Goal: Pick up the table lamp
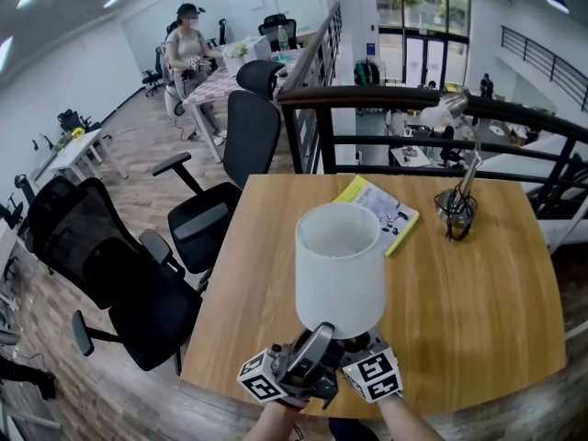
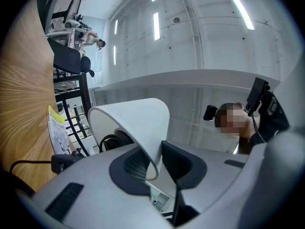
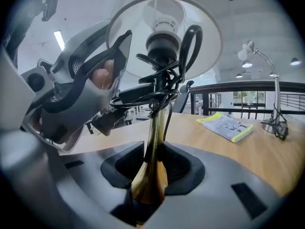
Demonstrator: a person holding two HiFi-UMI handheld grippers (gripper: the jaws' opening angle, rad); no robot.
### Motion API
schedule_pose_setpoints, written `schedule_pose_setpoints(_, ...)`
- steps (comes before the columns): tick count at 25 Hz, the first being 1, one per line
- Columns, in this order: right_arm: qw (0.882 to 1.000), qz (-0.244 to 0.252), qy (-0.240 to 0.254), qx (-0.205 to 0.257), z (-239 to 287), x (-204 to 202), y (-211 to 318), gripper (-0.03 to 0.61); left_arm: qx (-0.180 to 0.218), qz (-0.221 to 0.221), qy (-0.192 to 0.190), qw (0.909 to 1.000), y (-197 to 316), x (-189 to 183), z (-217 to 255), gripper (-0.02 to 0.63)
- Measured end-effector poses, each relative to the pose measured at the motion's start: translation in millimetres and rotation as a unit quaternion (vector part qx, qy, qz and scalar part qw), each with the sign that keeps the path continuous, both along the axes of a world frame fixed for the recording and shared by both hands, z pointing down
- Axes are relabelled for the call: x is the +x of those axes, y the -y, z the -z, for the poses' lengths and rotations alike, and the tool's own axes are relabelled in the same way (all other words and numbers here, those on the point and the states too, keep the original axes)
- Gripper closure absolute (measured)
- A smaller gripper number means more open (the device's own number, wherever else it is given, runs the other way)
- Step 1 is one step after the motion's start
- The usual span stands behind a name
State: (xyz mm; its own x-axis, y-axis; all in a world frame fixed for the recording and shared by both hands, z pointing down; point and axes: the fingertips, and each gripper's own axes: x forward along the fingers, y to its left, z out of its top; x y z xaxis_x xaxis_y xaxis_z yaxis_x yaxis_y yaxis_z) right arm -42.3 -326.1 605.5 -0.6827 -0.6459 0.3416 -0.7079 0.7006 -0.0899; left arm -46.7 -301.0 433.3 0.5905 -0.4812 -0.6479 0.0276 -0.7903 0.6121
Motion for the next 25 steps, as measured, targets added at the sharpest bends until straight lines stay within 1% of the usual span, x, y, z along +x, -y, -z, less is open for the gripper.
schedule_pose_setpoints(5, 1.0, 0.008, 0.013, -0.004, 2, 0, 4, 0.463, 0.0, -0.007, -0.005, 1.0, 6, -1, 2, 0.537)
schedule_pose_setpoints(13, 1.0, 0.006, 0.028, -0.005, 10, 4, 3, 0.469, 0.002, -0.027, -0.011, 0.9996, 5, 9, 10, 0.557)
schedule_pose_setpoints(19, 0.999, 0.024, 0.029, -0.003, 19, 1, 8, 0.469, 0.004, -0.021, -0.02, 0.9996, 12, 10, 21, 0.572)
schedule_pose_setpoints(25, 0.998, 0.037, 0.041, 0.011, 36, -1, 15, 0.469, 0.027, -0.017, -0.016, 0.9994, 18, 13, 39, 0.586)
